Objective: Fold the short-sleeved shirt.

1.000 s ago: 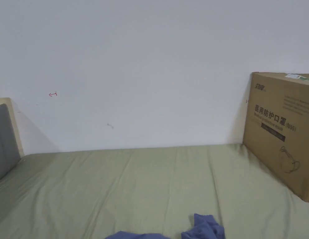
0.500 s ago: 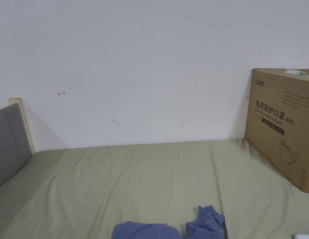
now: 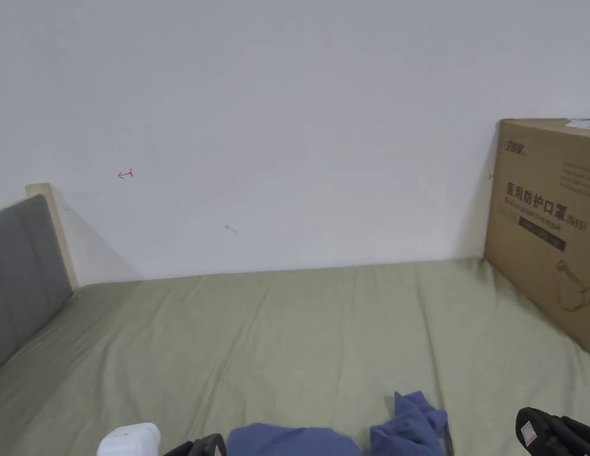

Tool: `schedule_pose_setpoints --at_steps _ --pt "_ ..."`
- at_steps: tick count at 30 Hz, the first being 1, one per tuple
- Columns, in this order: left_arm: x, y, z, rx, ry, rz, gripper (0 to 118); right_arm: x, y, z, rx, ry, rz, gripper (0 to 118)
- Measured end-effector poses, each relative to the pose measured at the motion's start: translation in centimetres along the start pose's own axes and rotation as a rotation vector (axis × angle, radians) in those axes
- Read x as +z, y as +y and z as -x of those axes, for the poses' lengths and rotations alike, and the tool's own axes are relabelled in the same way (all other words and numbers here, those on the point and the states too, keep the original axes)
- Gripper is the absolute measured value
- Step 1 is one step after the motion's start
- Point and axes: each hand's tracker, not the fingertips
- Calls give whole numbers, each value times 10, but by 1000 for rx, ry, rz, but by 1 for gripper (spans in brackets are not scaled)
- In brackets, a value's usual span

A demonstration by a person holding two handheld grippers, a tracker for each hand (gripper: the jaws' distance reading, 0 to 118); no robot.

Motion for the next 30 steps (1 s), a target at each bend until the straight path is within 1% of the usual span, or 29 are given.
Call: schedule_pose_setpoints --at_steps 2,4,7,9,10,11,12,13,14,15,16,18,20,21,22,23,24,25,26,27,28,30 --pt "-27 10 7 2 31 60 0 -8 -4 -2 8 5 8 0" --pt "-71 26 21 29 70 194 0 -15 -7 -4 14 12 11 0" --pt "-159 36 63 132 15 457 0 -32 -12 -9 14 4 41 0" --pt "-216 34 92 199 -20 613 0 -45 -13 -14 -5 15 72 0" --pt "-238 29 103 210 -2 644 0 -53 -16 -17 -12 20 94 0" --pt "-257 26 114 208 38 640 0 -60 -19 -19 -15 21 114 0" --pt "-272 24 121 187 80 640 15 -67 -22 -21 -16 19 130 0" --pt "-288 21 128 171 130 623 50 -73 -21 -24 -17 18 144 0" --pt "-304 16 132 150 151 629 95 -79 -23 -26 -19 16 155 0" --pt "-315 9 135 143 144 633 118 -84 -26 -28 -23 16 165 0" --pt "-323 9 138 120 138 595 116 -89 -28 -31 -29 14 174 0" --pt "-349 1 137 76 168 645 115 -97 -32 -37 -43 11 194 0" --pt "-369 -19 138 -1 187 698 114 -104 -37 -42 -55 2 211 0" --pt "-375 -28 133 -32 188 728 109 -107 -38 -46 -57 -4 220 0" --pt "-377 -36 123 -110 231 744 109 -112 -41 -49 -55 -13 227 0" --pt "-368 -42 110 -224 254 689 106 -117 -43 -52 -51 -22 233 0" --pt "-357 -43 101 -262 241 612 91 -123 -43 -55 -49 -27 241 0" --pt "-349 -42 94 -273 220 573 73 -132 -40 -60 -45 -29 252 0" --pt "-341 -40 89 -273 207 555 49 -144 -38 -64 -33 -35 268 0" --pt "-332 -42 90 -271 195 539 14 -157 -34 -68 -31 -36 284 0" --pt "-323 -43 91 -269 200 537 5 -173 -30 -72 -35 -34 303 0" --pt "-307 -38 100 -247 184 536 4 -206 -22 -82 -75 -36 343 0"
